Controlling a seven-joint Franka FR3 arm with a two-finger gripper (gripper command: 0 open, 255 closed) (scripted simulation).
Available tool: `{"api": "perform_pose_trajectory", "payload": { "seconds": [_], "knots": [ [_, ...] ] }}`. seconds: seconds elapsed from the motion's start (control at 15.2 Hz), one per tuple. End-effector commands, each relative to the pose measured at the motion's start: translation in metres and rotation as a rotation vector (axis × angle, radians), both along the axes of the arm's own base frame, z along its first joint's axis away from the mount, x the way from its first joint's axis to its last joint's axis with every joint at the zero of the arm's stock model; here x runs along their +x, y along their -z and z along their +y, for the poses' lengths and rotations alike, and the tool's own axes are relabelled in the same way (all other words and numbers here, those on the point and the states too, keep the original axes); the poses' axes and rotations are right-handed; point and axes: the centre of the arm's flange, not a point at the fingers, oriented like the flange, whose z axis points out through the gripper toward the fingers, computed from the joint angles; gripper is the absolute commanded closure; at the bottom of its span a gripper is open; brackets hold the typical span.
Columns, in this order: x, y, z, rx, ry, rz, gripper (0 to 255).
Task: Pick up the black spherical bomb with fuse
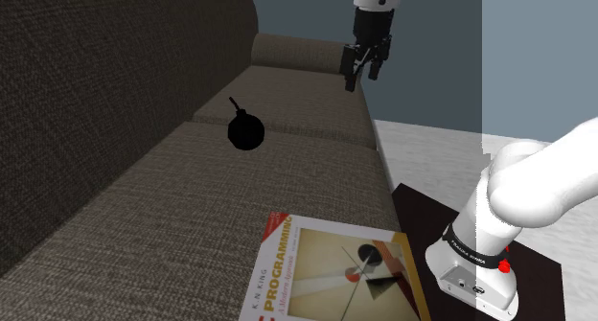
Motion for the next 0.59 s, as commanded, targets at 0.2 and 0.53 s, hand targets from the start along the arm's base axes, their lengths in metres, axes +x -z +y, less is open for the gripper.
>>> {"api": "perform_pose_trajectory", "payload": {
  "seconds": [0.2, 0.53],
  "knots": [
    [0.039, 0.005, 0.057, -0.012, 0.01, 0.011, 0],
    [0.078, 0.012, 0.113, -0.025, 0.02, 0.021, 0]
  ]
}}
